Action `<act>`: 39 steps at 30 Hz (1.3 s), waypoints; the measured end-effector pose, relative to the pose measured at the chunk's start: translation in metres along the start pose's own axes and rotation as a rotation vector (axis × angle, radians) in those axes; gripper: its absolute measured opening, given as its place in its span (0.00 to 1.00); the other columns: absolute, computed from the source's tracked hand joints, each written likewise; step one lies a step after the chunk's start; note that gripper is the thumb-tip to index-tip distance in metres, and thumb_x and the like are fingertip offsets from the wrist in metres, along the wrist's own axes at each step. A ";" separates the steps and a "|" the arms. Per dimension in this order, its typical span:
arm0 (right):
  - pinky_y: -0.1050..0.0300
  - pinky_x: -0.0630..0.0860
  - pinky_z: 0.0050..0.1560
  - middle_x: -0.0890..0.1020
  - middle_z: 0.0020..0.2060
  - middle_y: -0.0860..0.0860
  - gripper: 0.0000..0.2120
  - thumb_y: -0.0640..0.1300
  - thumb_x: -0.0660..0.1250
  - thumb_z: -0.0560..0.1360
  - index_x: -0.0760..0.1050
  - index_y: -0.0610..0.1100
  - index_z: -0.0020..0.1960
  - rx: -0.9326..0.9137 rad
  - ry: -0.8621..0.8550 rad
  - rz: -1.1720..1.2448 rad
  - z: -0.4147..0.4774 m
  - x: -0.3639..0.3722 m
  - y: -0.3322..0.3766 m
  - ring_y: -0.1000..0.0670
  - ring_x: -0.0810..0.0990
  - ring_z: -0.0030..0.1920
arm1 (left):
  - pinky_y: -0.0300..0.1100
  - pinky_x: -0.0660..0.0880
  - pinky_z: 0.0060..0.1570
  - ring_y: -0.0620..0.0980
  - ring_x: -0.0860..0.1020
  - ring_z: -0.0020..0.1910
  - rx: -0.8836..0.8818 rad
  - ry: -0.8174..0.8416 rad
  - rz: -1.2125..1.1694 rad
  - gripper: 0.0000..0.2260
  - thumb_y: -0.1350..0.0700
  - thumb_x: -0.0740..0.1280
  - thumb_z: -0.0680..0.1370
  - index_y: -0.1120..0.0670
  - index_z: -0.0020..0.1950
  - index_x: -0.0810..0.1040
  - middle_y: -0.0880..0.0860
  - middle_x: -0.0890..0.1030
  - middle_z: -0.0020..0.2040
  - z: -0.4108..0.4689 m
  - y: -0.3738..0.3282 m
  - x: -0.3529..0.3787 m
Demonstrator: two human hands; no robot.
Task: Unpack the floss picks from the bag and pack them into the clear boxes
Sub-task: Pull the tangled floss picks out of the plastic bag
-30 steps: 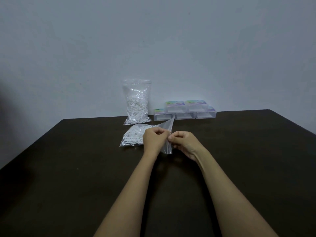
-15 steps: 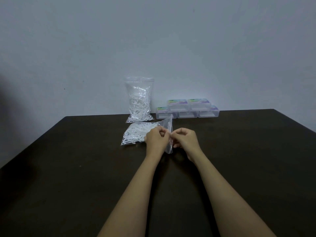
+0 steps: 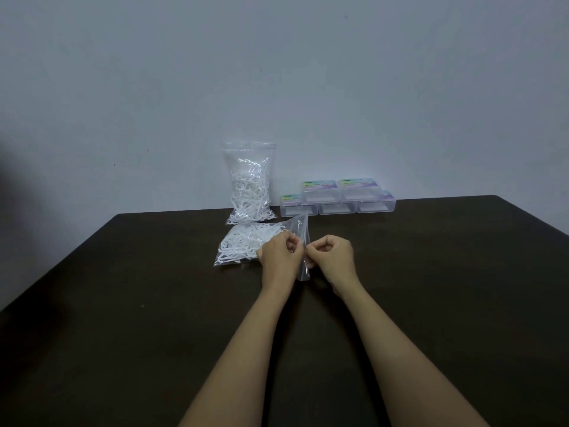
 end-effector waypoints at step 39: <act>0.51 0.59 0.69 0.47 0.73 0.47 0.45 0.46 0.78 0.62 0.57 0.55 0.72 -0.141 0.226 -0.628 0.001 -0.009 0.005 0.45 0.51 0.72 | 0.39 0.52 0.42 0.51 0.76 0.47 0.111 -0.114 0.125 0.06 0.57 0.64 0.77 0.56 0.43 0.78 0.52 0.80 0.39 0.001 0.003 -0.006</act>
Point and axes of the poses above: each hand's wrist, its own z-axis towards the middle knuckle, its own x-axis out of the palm, y = z × x, the point moved 1 cm from there along z, towards the middle knuckle
